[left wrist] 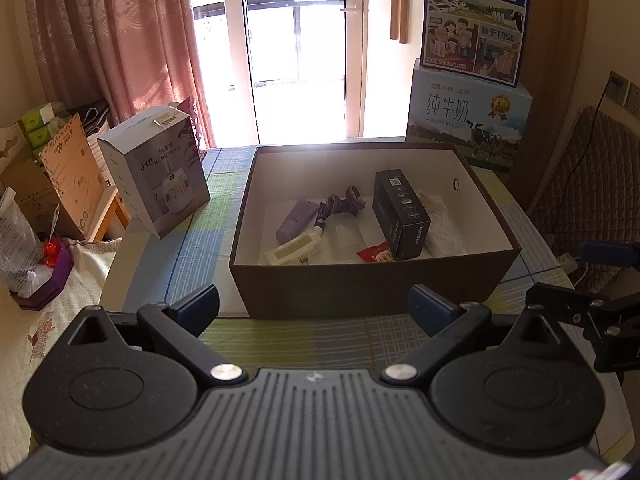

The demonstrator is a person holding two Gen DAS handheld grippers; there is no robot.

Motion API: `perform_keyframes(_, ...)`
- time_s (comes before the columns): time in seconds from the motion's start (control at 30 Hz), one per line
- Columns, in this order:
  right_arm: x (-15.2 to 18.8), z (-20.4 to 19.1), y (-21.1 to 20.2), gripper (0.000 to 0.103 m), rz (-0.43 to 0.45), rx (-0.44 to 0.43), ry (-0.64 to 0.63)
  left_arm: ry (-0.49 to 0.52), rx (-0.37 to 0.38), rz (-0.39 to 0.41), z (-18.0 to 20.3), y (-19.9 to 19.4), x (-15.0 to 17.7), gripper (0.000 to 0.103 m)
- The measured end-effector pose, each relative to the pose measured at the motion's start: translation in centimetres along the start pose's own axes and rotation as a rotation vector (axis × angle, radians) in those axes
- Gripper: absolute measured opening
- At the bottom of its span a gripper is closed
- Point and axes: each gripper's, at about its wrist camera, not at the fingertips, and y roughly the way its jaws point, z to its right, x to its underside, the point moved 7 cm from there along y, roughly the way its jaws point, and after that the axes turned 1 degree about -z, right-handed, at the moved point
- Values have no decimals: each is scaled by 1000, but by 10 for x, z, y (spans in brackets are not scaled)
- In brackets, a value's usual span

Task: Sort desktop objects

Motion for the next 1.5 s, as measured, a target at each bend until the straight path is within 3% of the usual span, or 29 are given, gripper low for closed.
perform_keyframes(0.6,24,-10,-27,101,-7,-25,-44,2,-38,-30,9,-27,36,100)
perform_keyframes(1.5,63,-20,-43,101,-67,-15,-53,31,-21,-112,22,-36,86,100)
